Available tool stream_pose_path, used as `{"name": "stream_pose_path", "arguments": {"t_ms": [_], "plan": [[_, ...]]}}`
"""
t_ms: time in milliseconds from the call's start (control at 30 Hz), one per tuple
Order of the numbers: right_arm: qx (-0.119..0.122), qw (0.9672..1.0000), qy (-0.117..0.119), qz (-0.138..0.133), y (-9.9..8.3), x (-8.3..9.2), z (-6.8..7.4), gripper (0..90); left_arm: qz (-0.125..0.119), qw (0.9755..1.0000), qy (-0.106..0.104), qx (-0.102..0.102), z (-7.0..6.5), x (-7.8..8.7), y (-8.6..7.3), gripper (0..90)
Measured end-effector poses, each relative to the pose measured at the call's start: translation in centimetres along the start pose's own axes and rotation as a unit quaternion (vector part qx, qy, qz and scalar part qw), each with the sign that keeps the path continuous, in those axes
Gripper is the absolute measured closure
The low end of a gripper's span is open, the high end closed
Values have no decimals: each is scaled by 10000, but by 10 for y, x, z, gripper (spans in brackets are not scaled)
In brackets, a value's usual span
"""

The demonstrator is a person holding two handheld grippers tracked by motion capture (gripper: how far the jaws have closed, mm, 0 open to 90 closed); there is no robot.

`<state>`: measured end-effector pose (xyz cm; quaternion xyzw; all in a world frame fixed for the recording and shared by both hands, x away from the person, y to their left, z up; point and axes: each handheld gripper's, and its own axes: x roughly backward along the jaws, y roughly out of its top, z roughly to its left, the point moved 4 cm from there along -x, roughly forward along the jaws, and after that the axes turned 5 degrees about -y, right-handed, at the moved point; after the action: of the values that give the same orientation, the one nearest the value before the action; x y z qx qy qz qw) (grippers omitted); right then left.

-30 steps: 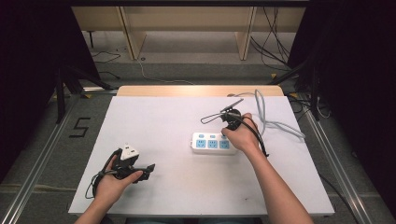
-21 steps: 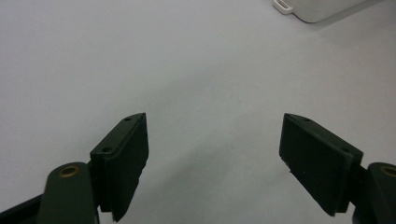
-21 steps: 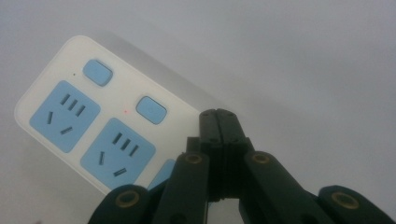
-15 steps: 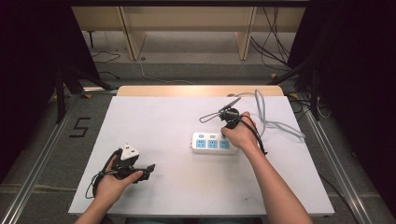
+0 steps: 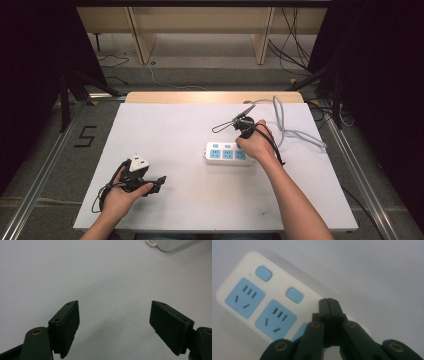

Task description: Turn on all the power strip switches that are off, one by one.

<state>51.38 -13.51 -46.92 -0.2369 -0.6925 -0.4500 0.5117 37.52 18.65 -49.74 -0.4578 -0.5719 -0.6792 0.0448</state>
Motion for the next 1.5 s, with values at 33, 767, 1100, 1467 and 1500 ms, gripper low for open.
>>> {"name": "stream_pose_path", "arguments": {"t_ms": [33, 767, 1100, 1467, 1500], "plan": [[-17, 10000, 2, 6, 0, 0, 0, 900, -2, 10000, 11, -8, 0, 0, 0, 240], [-159, 9995, 71, -266, 4, 9, -5, 900, 2, 10000, -28, 35, 0, -1, 0, 240], [-141, 9997, 49, -190, 5, 14, -7, 900, -7, 10000, -26, 27, 0, -1, 0, 241], [-102, 9999, 50, -123, 6, 12, -5, 900, -4, 10000, -34, 29, 0, -1, 0, 241], [-97, 9999, 47, -127, 7, 13, -4, 900, -4, 10000, -34, 29, 0, -1, 0, 241]]}}
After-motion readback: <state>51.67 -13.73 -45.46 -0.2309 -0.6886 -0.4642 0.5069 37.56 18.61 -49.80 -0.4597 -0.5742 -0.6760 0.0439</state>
